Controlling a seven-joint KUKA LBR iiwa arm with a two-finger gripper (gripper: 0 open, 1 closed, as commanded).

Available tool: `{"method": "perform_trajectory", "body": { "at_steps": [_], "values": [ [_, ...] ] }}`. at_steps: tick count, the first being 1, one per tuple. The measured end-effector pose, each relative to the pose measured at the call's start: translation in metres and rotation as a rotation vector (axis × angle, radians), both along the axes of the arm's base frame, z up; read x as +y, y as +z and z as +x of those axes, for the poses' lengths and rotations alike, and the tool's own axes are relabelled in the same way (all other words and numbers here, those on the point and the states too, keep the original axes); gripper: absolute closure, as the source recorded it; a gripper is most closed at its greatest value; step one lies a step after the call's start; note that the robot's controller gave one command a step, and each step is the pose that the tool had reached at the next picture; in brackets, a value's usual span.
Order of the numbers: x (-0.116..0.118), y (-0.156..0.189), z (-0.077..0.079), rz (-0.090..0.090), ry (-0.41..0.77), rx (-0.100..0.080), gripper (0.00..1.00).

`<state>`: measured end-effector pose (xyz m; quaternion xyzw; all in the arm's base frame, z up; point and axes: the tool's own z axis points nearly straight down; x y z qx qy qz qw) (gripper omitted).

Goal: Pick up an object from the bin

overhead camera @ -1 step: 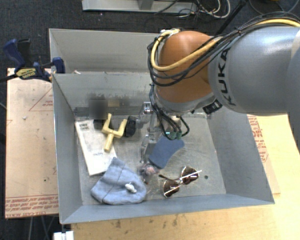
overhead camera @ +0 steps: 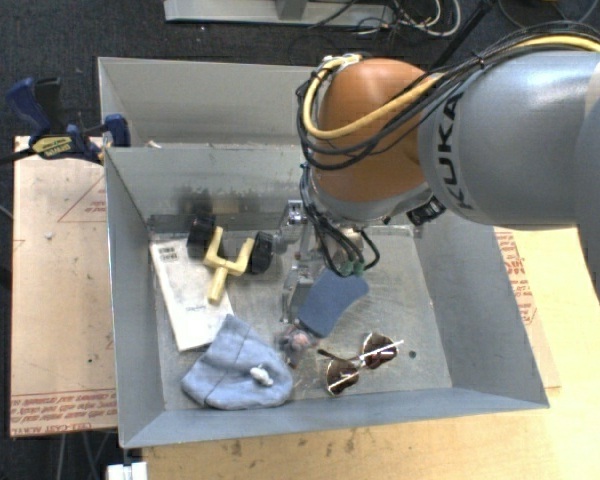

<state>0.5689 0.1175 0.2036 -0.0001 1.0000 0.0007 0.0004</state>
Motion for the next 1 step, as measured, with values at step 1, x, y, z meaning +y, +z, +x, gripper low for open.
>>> {"method": "perform_trajectory", "body": {
  "at_steps": [1],
  "values": [
    [0.0232, -0.0594, 0.0368, 0.002, -0.004, -0.01, 0.0]
  ]
}}
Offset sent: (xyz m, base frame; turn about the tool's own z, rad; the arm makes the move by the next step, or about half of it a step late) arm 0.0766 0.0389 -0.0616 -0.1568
